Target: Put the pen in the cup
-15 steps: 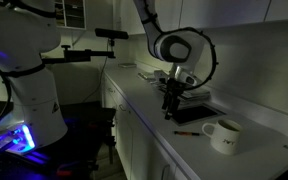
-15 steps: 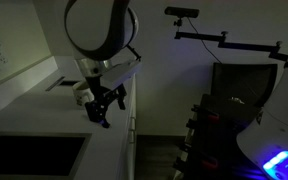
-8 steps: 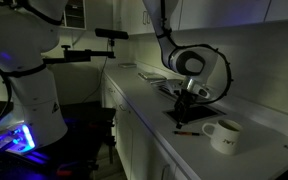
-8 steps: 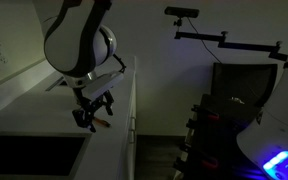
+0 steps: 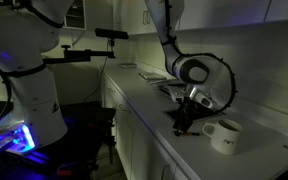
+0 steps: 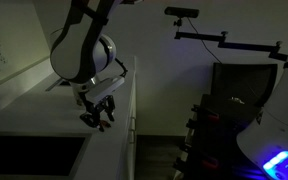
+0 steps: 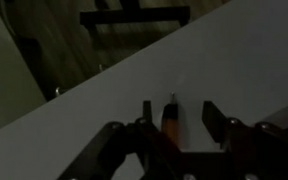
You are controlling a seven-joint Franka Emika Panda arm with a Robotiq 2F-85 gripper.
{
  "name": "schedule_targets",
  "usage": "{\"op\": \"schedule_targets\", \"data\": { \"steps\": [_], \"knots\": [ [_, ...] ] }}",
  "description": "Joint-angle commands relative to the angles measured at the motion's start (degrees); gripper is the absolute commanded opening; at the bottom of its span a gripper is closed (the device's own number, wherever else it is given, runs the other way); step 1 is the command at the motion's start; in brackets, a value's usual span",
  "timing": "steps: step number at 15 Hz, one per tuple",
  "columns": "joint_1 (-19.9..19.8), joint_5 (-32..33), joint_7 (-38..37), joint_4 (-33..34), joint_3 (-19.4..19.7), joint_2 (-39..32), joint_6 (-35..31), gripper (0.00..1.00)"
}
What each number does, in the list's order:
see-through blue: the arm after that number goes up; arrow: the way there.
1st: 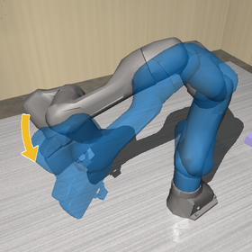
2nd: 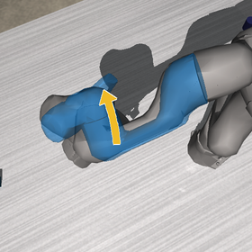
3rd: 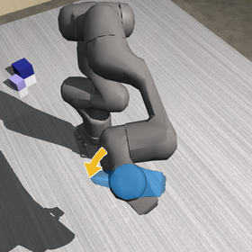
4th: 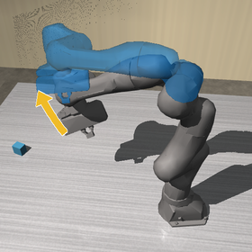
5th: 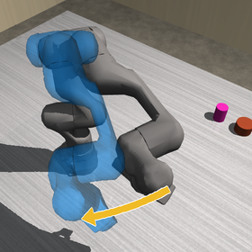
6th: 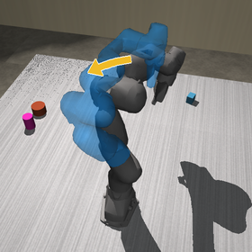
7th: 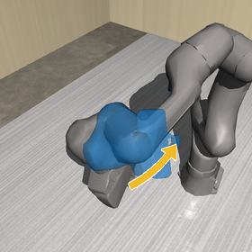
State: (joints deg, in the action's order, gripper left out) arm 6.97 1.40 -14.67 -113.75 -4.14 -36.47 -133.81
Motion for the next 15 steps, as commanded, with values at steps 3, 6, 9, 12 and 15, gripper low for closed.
{"op": "schedule_targets", "data": {
  "steps": [3, 6, 9, 12, 15],
  "knots": [
    [0.3, -1.3, 2.0, 0.5, 0.5, 0.0, 1.0, 0.13],
    [0.3, -1.2, 1.7, 0.3, 0.7, 0.2, 0.8, 0.01],
    [-1.5, -4.5, 3.0, -0.2, -0.9, 1.2, 1.3, 0.05],
    [-6.5, -15.6, 10.0, -0.7, -5.2, 3.5, 6.1, 0.05],
    [-10.1, -24.6, 15.6, -0.4, -6.7, 6.7, 14.3, 0.05]
  ]
}}
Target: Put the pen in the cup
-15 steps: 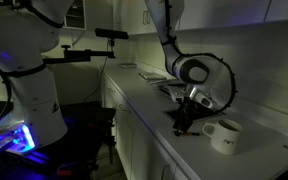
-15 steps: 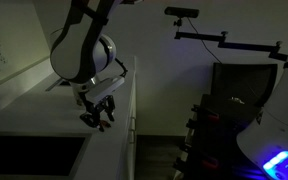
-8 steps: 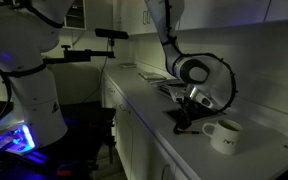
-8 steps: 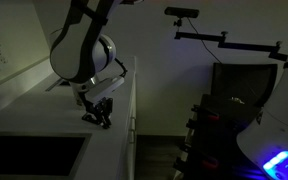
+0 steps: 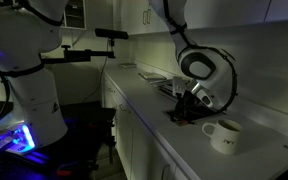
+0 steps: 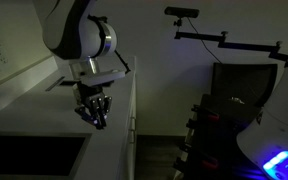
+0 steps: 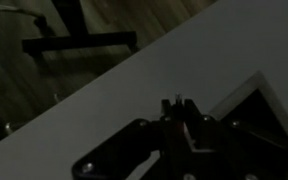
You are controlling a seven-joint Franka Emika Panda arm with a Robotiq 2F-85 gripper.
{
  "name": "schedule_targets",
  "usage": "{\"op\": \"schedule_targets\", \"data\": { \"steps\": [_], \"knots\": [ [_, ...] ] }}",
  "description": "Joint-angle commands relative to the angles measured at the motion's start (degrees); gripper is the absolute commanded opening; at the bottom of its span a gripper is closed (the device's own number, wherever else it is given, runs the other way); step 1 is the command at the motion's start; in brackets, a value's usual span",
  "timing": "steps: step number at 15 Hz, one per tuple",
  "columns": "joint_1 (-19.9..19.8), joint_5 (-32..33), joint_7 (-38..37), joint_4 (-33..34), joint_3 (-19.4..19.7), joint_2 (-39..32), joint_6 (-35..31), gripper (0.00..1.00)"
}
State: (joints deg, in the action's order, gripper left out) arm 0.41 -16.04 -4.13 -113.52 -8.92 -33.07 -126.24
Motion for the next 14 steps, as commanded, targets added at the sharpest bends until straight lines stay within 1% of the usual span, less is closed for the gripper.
{"op": "schedule_targets", "data": {
  "steps": [1, 2, 4, 6, 8, 11, 14],
  "knots": [
    [-4.4, -9.9, 6.6, -0.4, -1.9, 4.4, 10.1, 0.05],
    [-5.0, -12.5, 7.3, 0.0, -1.5, 5.3, 13.5, 0.05],
    [-5.7, -17.8, 6.2, 0.5, -0.2, 6.8, 19.3, 0.05],
    [-6.0, -22.8, 5.2, 0.5, 1.2, 7.7, 21.3, 0.05],
    [-5.6, -26.4, 4.9, 0.2, 2.5, 8.4, 19.5, 0.05],
    [-5.2, -30.1, 3.6, 0.6, 4.4, 8.7, 17.9, 0.05],
    [-5.2, -34.6, 0.1, 1.7, 6.2, 8.6, 17.2, 0.05]
  ]
}}
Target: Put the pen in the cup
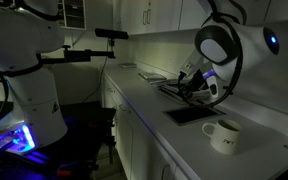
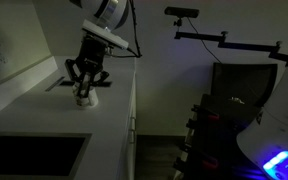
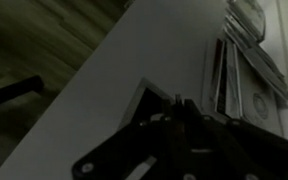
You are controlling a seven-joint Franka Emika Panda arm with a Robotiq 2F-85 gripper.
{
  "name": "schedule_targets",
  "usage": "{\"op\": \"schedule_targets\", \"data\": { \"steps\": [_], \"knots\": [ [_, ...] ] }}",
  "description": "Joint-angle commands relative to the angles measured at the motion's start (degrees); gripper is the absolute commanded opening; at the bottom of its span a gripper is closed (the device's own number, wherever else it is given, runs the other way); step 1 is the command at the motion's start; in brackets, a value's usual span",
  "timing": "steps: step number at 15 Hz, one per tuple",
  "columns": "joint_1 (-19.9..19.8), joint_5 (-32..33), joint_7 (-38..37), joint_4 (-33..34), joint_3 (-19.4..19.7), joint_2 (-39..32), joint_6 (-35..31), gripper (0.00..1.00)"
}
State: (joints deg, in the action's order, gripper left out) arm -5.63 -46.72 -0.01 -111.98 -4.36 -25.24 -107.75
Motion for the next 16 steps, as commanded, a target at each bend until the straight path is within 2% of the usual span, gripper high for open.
{"op": "schedule_targets", "data": {
  "steps": [1, 7, 16],
  "knots": [
    [1.0, -5.4, -5.6, 0.4, 2.3, 0.7, -2.1, 0.05],
    [1.2, -8.9, -15.6, 2.9, 5.1, -1.6, -4.4, 0.05],
    [-3.0, -18.4, -17.9, 12.4, 6.1, -12.1, 2.6, 0.05]
  ]
}}
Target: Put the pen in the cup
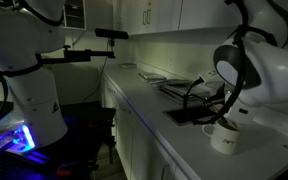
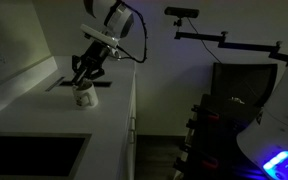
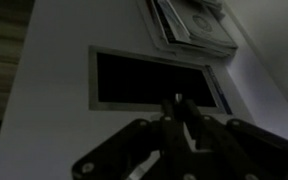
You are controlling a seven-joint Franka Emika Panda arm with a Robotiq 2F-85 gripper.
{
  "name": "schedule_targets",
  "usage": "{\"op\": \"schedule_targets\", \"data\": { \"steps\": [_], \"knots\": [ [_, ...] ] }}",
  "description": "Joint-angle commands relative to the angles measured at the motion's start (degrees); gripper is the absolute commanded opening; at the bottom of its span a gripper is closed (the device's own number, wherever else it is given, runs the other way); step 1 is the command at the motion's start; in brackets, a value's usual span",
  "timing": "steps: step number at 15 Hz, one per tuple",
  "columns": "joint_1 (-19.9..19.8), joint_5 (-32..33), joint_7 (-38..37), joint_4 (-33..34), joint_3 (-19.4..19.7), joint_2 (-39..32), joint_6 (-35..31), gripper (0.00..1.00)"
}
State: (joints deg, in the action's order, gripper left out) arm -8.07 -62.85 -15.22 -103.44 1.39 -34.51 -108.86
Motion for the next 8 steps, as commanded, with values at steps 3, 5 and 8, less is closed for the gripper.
{"op": "schedule_targets", "data": {
  "steps": [3, 5, 8],
  "knots": [
    [-0.3, -3.2, -8.1, 5.5, 1.3, -4.6, 3.6, 0.05],
    [0.8, -2.2, -11.6, 5.9, 2.3, -4.6, 1.4, 0.28],
    [2.2, 0.1, -14.6, 6.4, 3.5, -3.6, -0.4, 0.6]
  ]
}}
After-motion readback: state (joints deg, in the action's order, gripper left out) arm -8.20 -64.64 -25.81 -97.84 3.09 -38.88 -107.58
